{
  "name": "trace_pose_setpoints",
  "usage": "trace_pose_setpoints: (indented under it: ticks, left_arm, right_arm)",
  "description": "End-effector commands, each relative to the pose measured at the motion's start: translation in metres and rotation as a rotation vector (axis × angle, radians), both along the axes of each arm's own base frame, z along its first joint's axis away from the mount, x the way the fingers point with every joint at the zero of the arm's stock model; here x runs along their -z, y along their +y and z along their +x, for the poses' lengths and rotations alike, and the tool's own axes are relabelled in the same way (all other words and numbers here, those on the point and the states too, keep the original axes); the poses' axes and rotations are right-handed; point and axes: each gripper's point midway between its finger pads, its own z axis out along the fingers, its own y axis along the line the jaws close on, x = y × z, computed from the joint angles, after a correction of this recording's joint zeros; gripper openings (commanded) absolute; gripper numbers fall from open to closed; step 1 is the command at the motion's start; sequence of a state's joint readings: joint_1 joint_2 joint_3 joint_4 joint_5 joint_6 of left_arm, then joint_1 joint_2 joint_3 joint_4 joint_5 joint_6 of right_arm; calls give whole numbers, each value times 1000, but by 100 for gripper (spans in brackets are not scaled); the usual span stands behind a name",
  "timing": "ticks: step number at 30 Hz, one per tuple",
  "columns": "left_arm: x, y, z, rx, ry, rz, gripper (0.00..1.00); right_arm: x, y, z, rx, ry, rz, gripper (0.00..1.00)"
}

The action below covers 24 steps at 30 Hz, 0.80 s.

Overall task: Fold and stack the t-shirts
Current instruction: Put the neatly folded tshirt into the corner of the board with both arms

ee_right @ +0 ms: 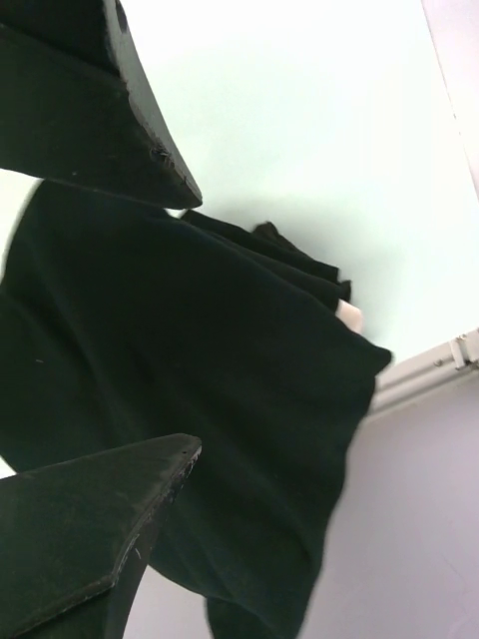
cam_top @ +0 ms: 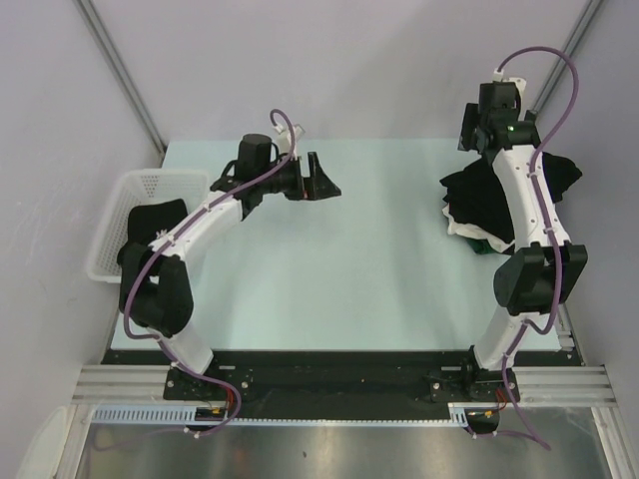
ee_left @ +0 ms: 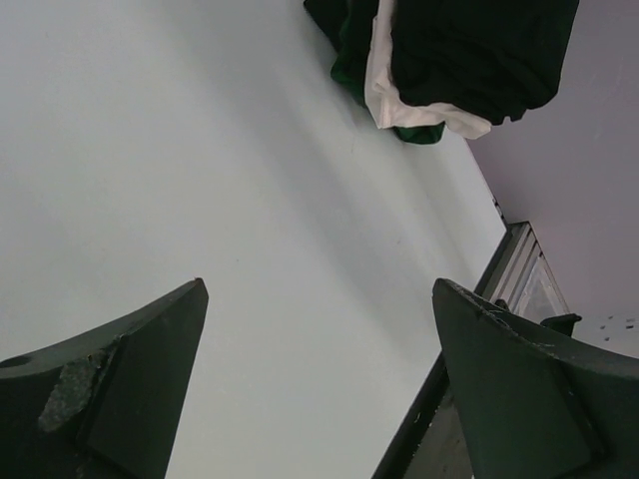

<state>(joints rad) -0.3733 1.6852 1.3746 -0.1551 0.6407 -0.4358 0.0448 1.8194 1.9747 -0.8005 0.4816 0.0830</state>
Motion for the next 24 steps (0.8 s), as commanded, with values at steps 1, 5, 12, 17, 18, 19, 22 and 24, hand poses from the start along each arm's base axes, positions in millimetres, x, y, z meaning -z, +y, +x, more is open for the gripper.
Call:
trace_pose_setpoints:
  ticks: [1, 5, 12, 17, 18, 19, 22, 24]
  left_arm:
    - [-30, 6, -22, 14, 1, -22, 100]
    - [-19, 17, -31, -31, 16, 11, 100]
    - [-56, 39, -28, -191, -102, -2, 99]
    - [-77, 47, -35, -235, -160, -39, 99]
    - [-78, 48, -34, -246, -160, -38, 99]
    - [-78, 49, -35, -248, -154, -37, 100]
    - [-81, 51, -37, -256, -156, -44, 99]
    - [-87, 52, -38, -265, -171, -48, 100]
  right_arm:
    - [-29, 12, -15, -13, -102, 80, 100]
    - [-35, 48, -13, -141, -115, 120, 100]
    - [-47, 92, -8, -275, -129, 117, 100]
    - [-64, 98, -6, -309, -160, 118, 100]
    - [-64, 98, -8, -309, -163, 122, 100]
    - [-63, 100, -9, -313, -161, 130, 100]
    - [-60, 104, -13, -328, -151, 137, 100]
    - [-59, 107, -15, -336, -153, 137, 100]
